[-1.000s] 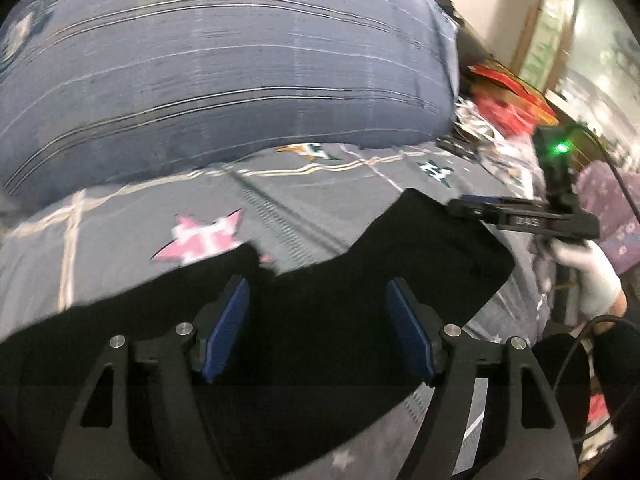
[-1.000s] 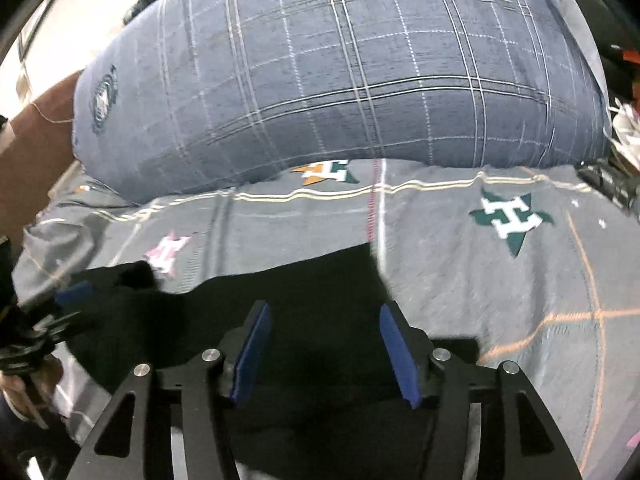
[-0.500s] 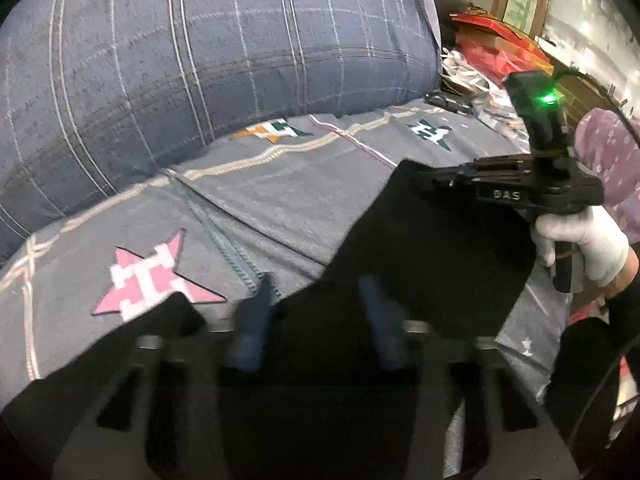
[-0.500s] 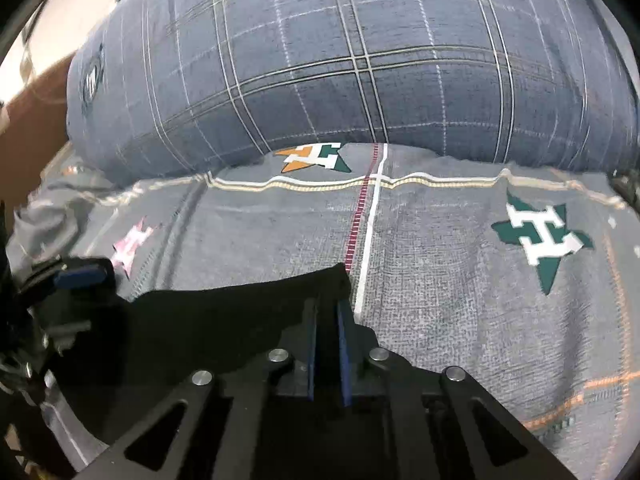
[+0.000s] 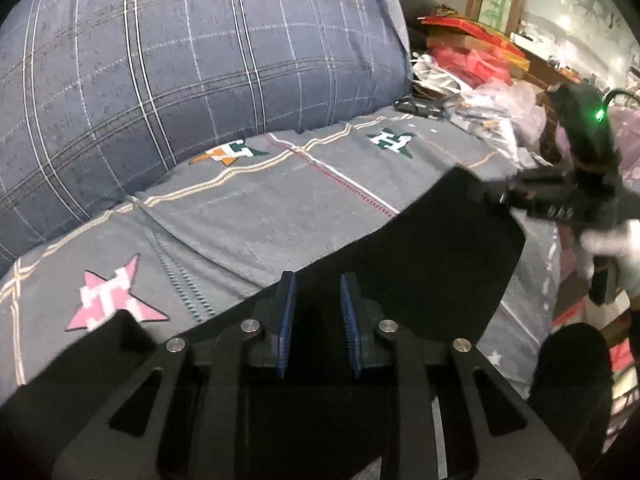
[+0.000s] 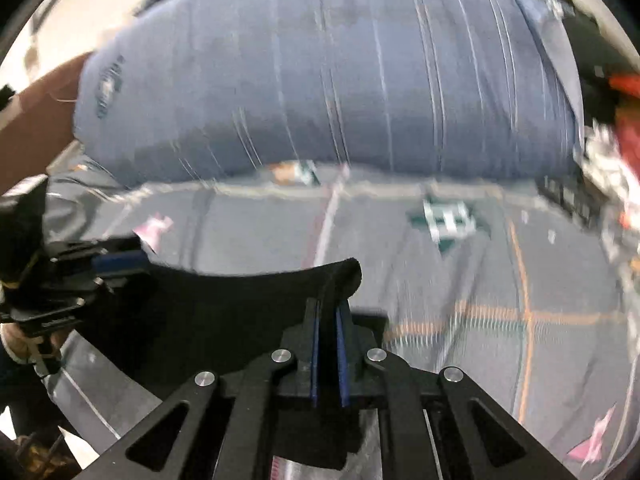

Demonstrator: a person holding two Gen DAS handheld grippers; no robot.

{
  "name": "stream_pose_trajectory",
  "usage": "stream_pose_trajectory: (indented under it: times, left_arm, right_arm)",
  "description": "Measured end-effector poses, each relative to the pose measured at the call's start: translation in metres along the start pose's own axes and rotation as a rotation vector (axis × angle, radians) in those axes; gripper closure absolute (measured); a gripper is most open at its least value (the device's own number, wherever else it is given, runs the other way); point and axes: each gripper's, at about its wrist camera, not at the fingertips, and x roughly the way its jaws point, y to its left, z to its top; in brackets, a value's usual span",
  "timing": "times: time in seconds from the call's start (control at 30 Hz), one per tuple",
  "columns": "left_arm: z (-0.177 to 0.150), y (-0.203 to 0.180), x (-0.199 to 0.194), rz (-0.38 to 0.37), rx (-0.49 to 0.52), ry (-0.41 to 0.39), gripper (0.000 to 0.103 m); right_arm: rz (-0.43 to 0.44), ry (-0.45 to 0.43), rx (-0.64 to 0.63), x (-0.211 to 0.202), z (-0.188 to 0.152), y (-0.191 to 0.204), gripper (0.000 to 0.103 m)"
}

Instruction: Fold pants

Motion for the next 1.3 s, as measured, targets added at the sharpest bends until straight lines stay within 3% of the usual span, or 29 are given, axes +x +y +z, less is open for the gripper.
stream_pose_trajectory:
  times: [0.13,0.2,0.27,0.33,0.47,0.6,0.73,0.9,1.1,1.13,1.2,1.3]
  left_arm:
    - [-0.005,0.014,0.0,0.007,-0.09,0.023,0.081]
    - [-0.007,0.022,-0.02,0.009,-0.125,-0.011,0.08]
    - [-0.013,0.035,-0.046,0.025,-0.16,-0.05,0.07]
    - [-0.023,0.047,-0.069,0.035,-0.191,-0.087,0.049]
    - [-0.052,0.082,-0.107,0.111,-0.265,-0.116,0.048]
    - [-0.077,0.106,-0.121,0.159,-0.36,-0.119,0.048]
    - [-0.101,0.118,-0.127,0.185,-0.425,-0.15,0.048]
    - [-0.114,0.128,-0.116,0.199,-0.424,-0.13,0.048]
    - [-0.121,0.136,-0.103,0.186,-0.452,-0.119,0.048]
    - [-0.121,0.136,-0.103,0.187,-0.449,-0.122,0.048]
    - [-0.12,0.135,-0.106,0.192,-0.439,-0.131,0.048]
    - [-0.121,0.136,-0.106,0.194,-0.442,-0.137,0.048]
  right_arm:
    - [-0.023,0.105,0.018,0.042,-0.015,-0.011,0.096]
    - [-0.029,0.07,0.035,0.031,-0.015,-0.012,0.088]
    - [-0.055,0.07,0.048,0.023,-0.013,-0.015,0.078]
    - [-0.054,0.042,0.057,0.012,-0.013,-0.013,0.077]
    - [0.053,-0.045,0.025,-0.008,-0.005,0.015,0.074]
    - [0.248,-0.065,-0.023,0.002,0.008,0.06,0.066]
    - [0.389,-0.023,-0.07,0.032,0.021,0.121,0.065]
    - [0.448,0.028,-0.136,0.078,0.034,0.185,0.065]
    - [0.488,0.1,-0.14,0.125,0.046,0.221,0.066]
    - [0.531,0.104,-0.113,0.134,0.047,0.222,0.068]
    - [0.544,0.099,-0.105,0.142,0.05,0.225,0.088]
    - [0.49,0.051,-0.14,0.139,0.056,0.231,0.091]
